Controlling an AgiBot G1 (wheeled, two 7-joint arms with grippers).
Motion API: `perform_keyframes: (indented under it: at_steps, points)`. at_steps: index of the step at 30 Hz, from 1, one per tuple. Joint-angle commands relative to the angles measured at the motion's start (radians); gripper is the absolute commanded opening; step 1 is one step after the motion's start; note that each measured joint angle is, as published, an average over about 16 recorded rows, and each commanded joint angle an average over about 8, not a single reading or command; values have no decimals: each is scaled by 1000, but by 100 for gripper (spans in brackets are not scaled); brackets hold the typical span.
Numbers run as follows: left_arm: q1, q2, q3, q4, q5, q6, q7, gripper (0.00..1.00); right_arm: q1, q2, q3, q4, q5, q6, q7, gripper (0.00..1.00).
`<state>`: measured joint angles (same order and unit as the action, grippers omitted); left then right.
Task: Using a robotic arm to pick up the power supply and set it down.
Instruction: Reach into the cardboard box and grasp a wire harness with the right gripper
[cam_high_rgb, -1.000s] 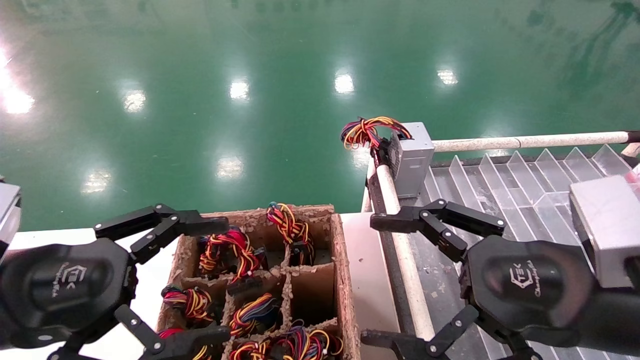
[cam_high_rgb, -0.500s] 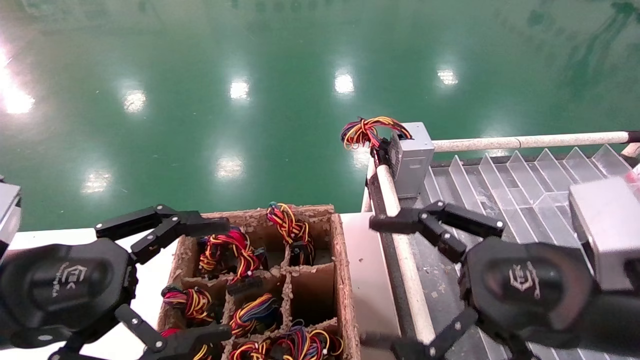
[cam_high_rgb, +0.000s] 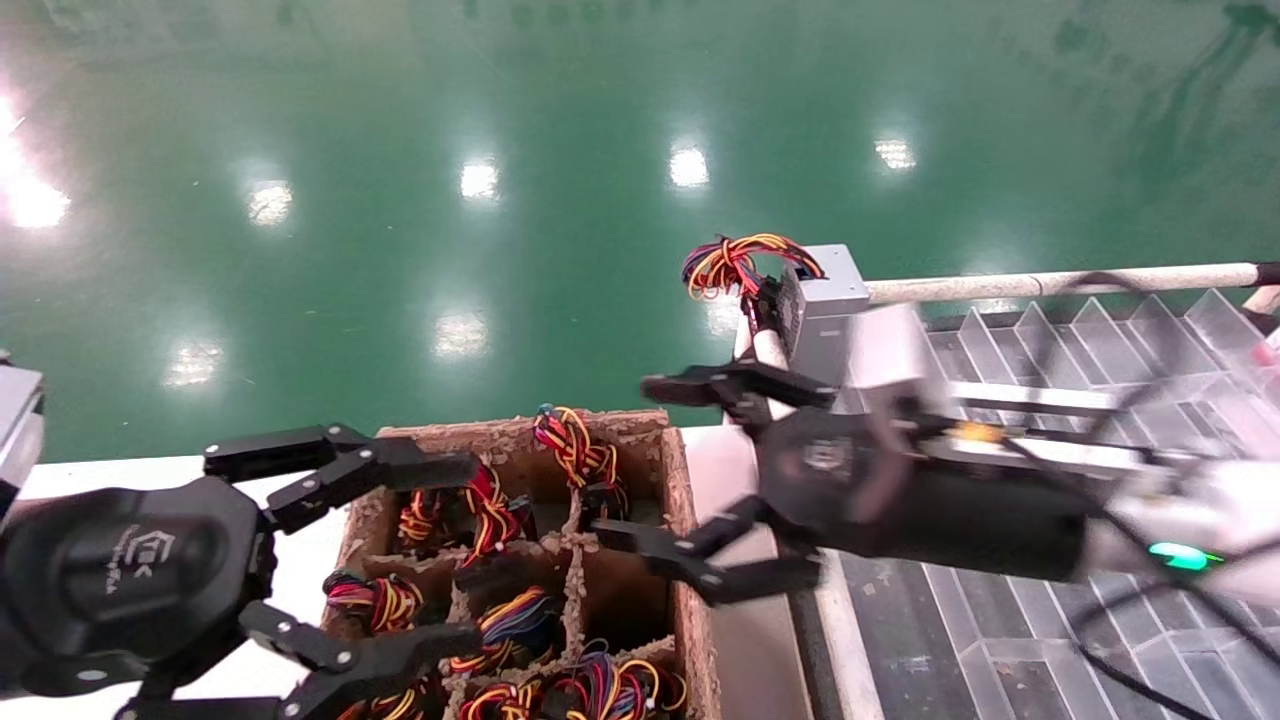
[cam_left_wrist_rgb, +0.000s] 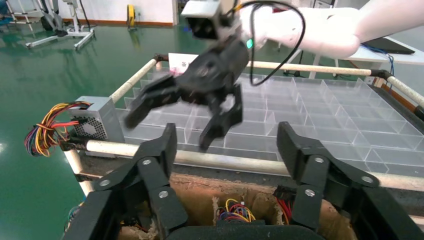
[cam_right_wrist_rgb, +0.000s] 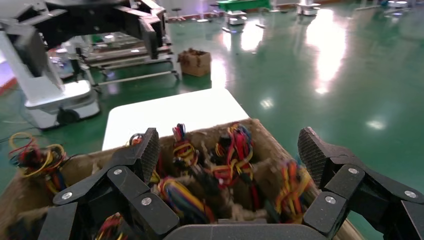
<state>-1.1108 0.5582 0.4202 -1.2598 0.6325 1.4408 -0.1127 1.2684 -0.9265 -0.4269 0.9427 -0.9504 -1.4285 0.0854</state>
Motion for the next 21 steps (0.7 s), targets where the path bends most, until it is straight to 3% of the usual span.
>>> perform_keyframes:
  at_steps: [1, 15, 16, 21]
  points:
    - [0, 0, 0, 0, 0, 0, 0, 0, 30, -54, -21, -66, -24, -5, -25, 100]
    - [0, 0, 0, 0, 0, 0, 0, 0, 210, -352, -100, -580, -124, -12, -258, 99]
    - [0, 0, 0, 0, 0, 0, 0, 0, 218, -368, -103, -606, -130, -3, -270, 91]
    - [0, 0, 0, 0, 0, 0, 0, 0, 245, -417, -123, -691, -154, 44, -315, 29]
